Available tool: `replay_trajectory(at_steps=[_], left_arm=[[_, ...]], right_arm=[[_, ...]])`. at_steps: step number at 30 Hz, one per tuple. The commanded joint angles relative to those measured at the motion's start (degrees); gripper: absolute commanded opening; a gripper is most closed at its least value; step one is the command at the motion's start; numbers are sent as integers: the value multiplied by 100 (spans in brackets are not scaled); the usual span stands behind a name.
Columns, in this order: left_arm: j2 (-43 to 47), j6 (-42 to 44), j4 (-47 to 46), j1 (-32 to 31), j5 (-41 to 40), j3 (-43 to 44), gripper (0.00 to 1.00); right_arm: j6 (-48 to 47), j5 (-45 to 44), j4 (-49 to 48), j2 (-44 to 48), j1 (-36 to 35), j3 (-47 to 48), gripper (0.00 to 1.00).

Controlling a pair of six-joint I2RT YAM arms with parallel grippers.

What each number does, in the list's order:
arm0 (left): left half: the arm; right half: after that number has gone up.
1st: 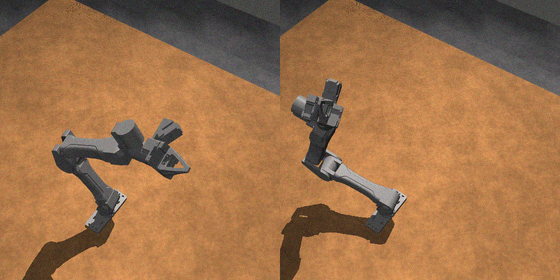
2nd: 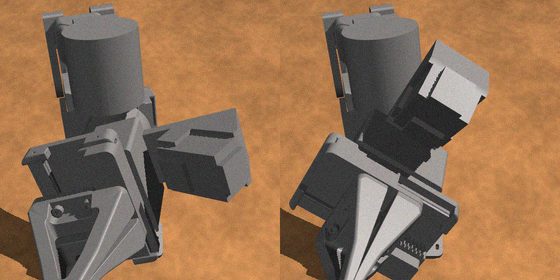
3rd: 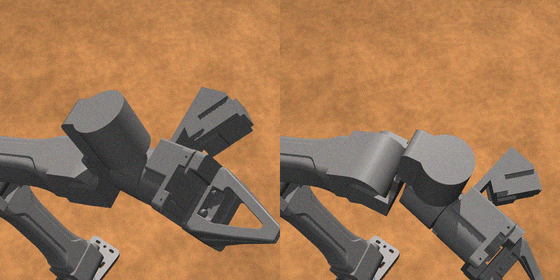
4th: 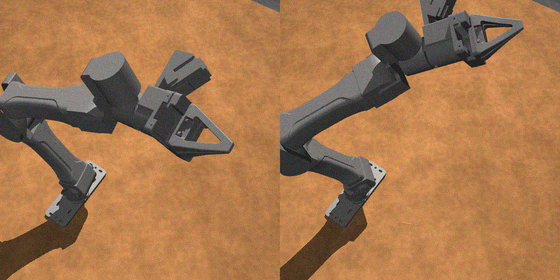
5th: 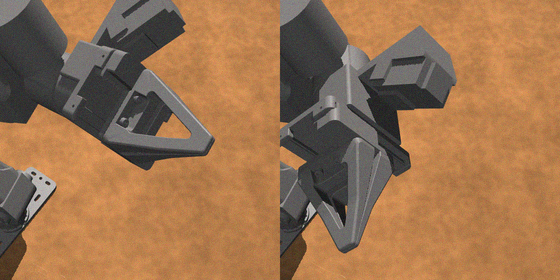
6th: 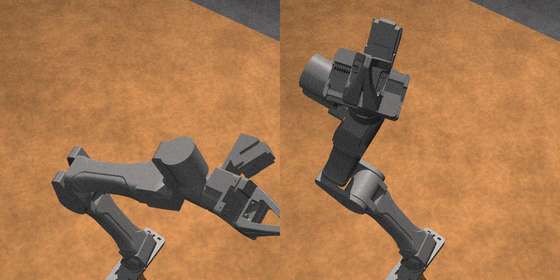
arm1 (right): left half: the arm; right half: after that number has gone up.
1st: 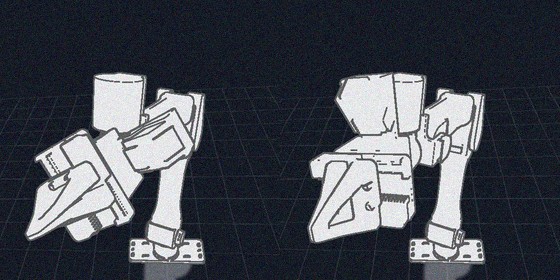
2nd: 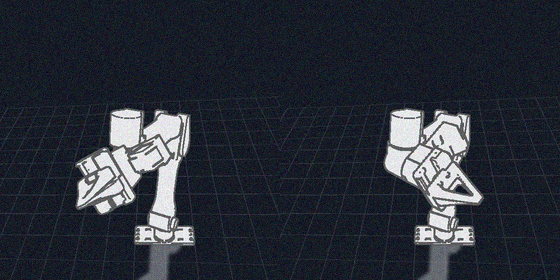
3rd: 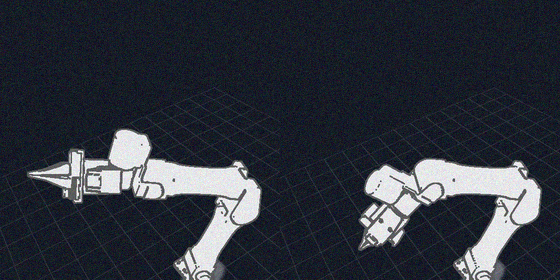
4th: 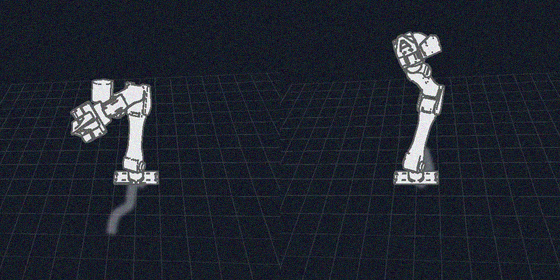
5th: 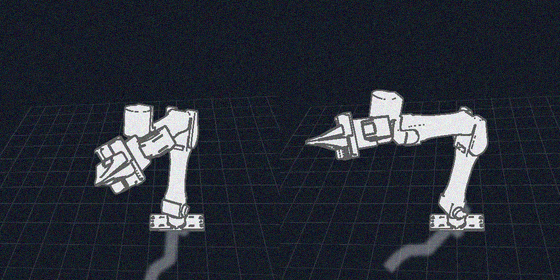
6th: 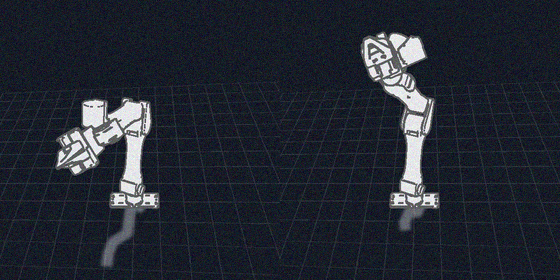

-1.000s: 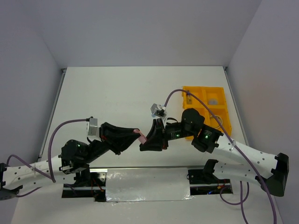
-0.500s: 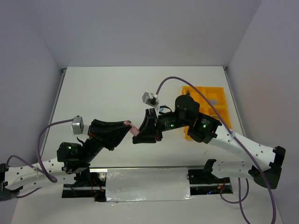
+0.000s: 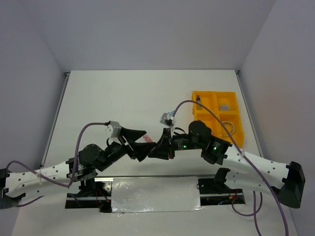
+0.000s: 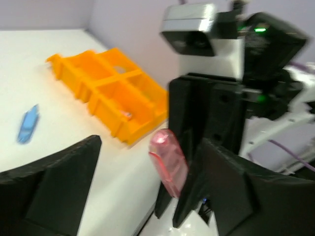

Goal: Sort the stationery into containers
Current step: Close the pen cap on the pen, then place the pen in the storage box.

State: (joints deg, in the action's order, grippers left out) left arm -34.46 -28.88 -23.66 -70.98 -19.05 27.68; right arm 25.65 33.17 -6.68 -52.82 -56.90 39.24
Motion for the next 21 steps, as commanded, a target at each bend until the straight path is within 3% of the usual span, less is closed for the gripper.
replay_trajectory(at_steps=[1, 6, 10, 12, 15, 17, 21], left_arm=[[-323, 111, 607, -21, -895, 623, 99], [-877, -424, 2082, -21, -2434, 1941, 99], [-1221, -1187, 3673, 14, -3735, 2767, 99], [-1256, -1417, 4331, 58, -3869, 2804, 99], [-1064, -1603, 4467, 128, -3633, 2524, 99], [-932, -1603, 4405, 163, -3327, 2199, 99], [-677, -1664, 4711, 277, -3026, 1856, 99]], right_arm=[[37, -573, -424, 211, 82, -101, 0], [10, -987, 839, 201, 846, -250, 0], [-156, -1539, 2168, 394, 2189, -67, 0], [-296, -2014, 3009, 474, 2595, 144, 0], [-481, -3025, 3819, 299, 3473, 496, 1], [-631, -3114, 4007, -105, 4227, 637, 3], [-877, -3308, 4139, -554, 4951, 751, 4]])
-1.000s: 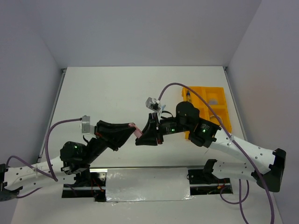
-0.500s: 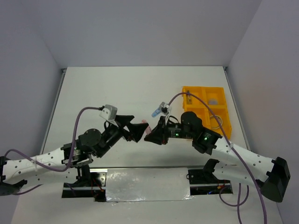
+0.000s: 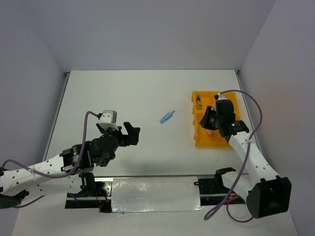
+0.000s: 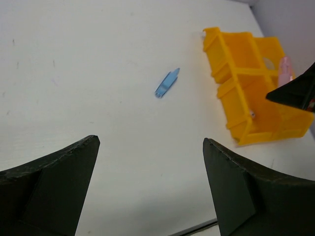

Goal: Sort the stationery into containers
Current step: Place the pen in the storage box.

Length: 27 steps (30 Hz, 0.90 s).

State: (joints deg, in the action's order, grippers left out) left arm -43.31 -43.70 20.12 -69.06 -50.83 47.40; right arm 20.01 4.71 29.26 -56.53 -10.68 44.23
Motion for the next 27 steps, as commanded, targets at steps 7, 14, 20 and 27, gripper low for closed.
replay_trajectory(at_steps=[7, 14, 20, 27], left_arm=[[253, -60, 625, 252, 223, -389, 99], [-291, 134, 616, 683, 811, -266, 99], [-766, 353, 406, 876, 1170, -213, 99], [-1197, 503, 326, 1456, 1822, -108, 99]], right_arm=[[-410, -604, 564, -946, 540, 508, 5], [-437, -506, 458, -1518, 540, 596, 14], [-393, -497, 458, -1510, 549, 534, 38], [-340, -254, 555, -1431, 549, 561, 64]])
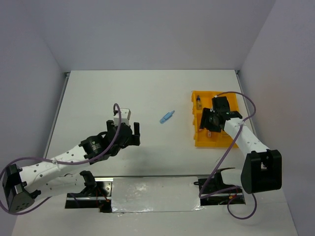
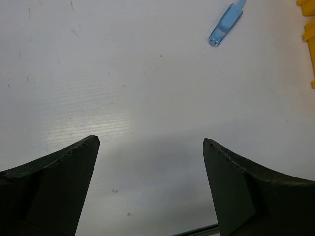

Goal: Sort the stationery into containers
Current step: Place the pen in the storage box, then pick up the pen from the center of the board.

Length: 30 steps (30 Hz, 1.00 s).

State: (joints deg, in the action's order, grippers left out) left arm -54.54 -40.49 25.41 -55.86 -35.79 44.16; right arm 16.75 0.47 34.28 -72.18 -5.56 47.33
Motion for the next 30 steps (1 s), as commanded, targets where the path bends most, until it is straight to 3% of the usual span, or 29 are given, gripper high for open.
replay_trajectory(at_steps=[1, 8, 13, 15, 16, 21, 26, 30], left_arm=[[-117, 217, -307, 206, 379, 198, 99], [-880, 796, -1176, 567, 1240, 251, 99], [-1742, 2000, -2136, 602, 2101, 514, 94], [-2348, 2238, -2189, 681, 2015, 908, 94], [-2550, 2291, -2189, 742, 2015, 1075, 94], [-4333, 2879, -2224, 998, 2770, 2297, 88], [-5407, 3135, -2199, 1121, 2911, 3246, 77], [-5997, 3380, -2206, 1138, 3007, 3573, 77]], right_arm=[[-32, 277, 35, 282, 29, 242, 64], [109, 1138, 263, 1739, -243, 566, 67], [144, 1981, 237, 2717, -498, 655, 68], [205, 2579, 53, 3042, -498, 488, 69], [240, 2633, 35, 3139, -490, 453, 73], [355, 2809, -9, 3632, -507, 365, 74], [224, 2959, 184, 3878, -525, 408, 74], [267, 3160, 211, 4316, -516, 487, 74]])
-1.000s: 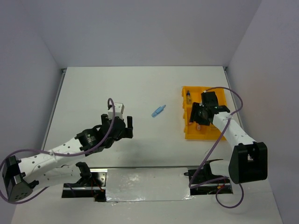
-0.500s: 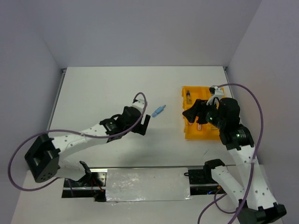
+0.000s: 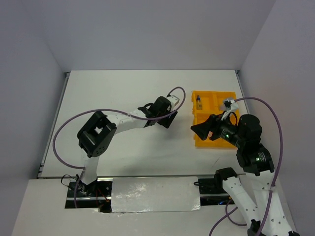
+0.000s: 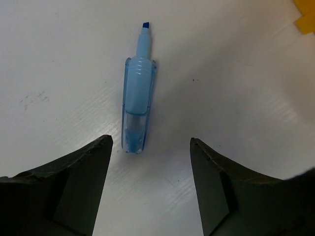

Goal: Sort the stationery into containers
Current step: Pick up the pen from the center of the board.

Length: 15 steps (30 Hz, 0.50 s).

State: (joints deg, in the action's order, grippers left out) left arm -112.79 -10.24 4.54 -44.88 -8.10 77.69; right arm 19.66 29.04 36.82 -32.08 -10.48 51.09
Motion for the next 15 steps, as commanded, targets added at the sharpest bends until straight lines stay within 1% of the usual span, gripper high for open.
replay_trajectory(at_steps=[1, 3, 7, 9, 15], left_arm=[[-216, 382, -128, 41, 256, 229, 77], [-348, 391, -111, 50, 195, 273, 77], [-498, 347, -198, 94, 80, 229, 75], [-568, 338, -225, 146, 247, 220, 73], [-674, 400, -366, 208, 370, 211, 72]], right_arm=[[-6, 374, -61, 368, -24, 138, 74], [-15, 550, -17, 508, -24, 304, 74], [-59, 594, 80, 615, -24, 595, 75], [-24, 682, 71, 667, -24, 674, 75], [20, 779, 10, 755, -24, 674, 75]])
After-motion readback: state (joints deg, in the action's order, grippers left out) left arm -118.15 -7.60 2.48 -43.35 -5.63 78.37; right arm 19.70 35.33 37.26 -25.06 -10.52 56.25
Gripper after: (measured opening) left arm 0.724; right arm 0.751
